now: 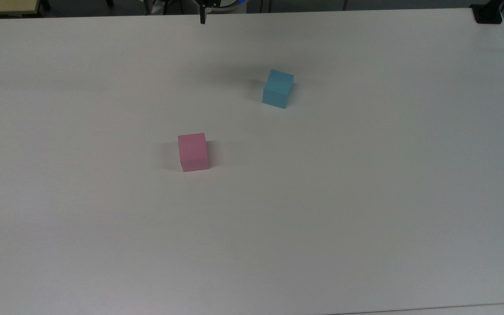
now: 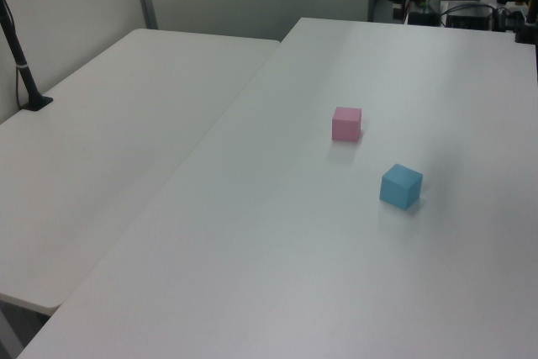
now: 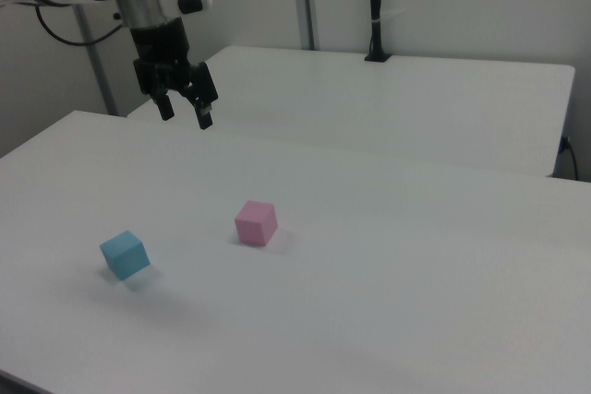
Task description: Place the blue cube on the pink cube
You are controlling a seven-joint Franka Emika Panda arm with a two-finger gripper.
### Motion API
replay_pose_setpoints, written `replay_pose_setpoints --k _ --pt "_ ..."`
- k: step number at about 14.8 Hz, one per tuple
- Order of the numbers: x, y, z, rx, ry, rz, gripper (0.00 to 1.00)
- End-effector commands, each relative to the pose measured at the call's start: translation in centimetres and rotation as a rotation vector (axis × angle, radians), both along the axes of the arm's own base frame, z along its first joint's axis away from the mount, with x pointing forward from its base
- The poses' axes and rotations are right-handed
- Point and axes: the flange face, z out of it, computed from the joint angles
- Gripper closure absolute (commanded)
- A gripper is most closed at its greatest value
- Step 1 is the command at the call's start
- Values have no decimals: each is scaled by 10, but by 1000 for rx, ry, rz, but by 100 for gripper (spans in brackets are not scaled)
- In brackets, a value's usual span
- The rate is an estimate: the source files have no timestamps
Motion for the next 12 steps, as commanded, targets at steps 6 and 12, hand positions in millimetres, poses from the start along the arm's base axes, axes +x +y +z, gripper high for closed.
replay_pose_setpoints --k 6,12 --pt "-2 6 2 6 29 27 0" --pt "-1 26 -1 9 33 56 0"
